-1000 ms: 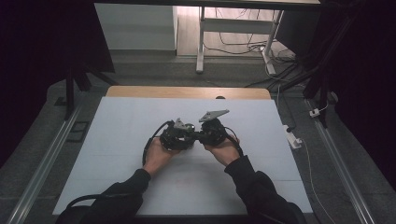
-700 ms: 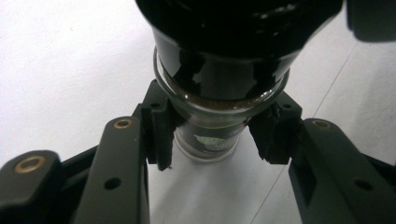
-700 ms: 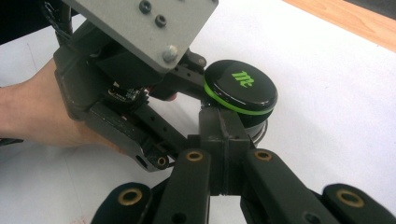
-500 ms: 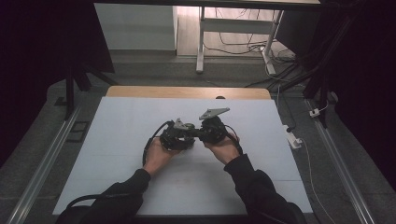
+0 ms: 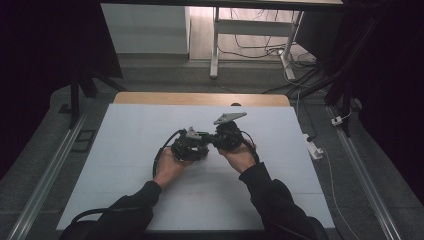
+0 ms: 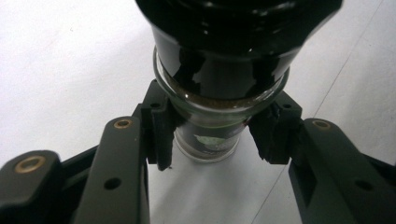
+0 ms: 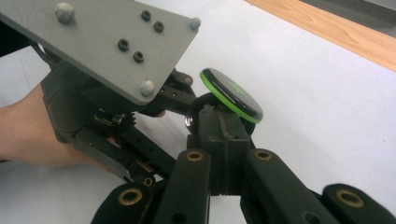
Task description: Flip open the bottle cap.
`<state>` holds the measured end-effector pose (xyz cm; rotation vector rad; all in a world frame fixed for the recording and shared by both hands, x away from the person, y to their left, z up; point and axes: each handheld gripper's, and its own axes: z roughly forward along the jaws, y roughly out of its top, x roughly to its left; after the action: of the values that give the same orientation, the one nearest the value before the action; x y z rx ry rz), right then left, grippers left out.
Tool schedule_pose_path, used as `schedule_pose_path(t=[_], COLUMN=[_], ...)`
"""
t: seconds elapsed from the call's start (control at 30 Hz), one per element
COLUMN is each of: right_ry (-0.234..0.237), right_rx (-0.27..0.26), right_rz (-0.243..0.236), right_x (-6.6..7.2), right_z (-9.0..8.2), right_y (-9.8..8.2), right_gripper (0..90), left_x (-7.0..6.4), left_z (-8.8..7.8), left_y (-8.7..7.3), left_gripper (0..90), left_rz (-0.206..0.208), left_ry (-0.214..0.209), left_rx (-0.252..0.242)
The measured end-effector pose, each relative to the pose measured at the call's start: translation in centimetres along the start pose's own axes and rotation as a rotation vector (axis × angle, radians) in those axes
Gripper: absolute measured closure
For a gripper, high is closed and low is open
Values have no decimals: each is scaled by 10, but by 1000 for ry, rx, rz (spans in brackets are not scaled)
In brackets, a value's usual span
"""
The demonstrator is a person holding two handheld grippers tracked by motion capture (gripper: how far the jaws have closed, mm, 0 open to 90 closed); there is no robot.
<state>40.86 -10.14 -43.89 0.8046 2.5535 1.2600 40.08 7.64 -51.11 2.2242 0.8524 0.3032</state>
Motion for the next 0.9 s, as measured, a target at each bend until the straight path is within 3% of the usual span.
schedule_pose_path(t=[0.33,0.63,0.9], right_ry=[-13,-29,-38], right_rx=[-17,-24,-17], right_rz=[17,66,57], right_x=[-8,-22,-22], right_z=[2,7,5], right_y=[5,4,3], right_gripper=[897,897,896], left_x=[-1,-1,1], left_z=[0,0,0], left_y=[0,0,1], left_gripper=[539,538,534], left_rz=[0,3,5], left_ry=[2,3,-6], left_rx=[-2,-2,6])
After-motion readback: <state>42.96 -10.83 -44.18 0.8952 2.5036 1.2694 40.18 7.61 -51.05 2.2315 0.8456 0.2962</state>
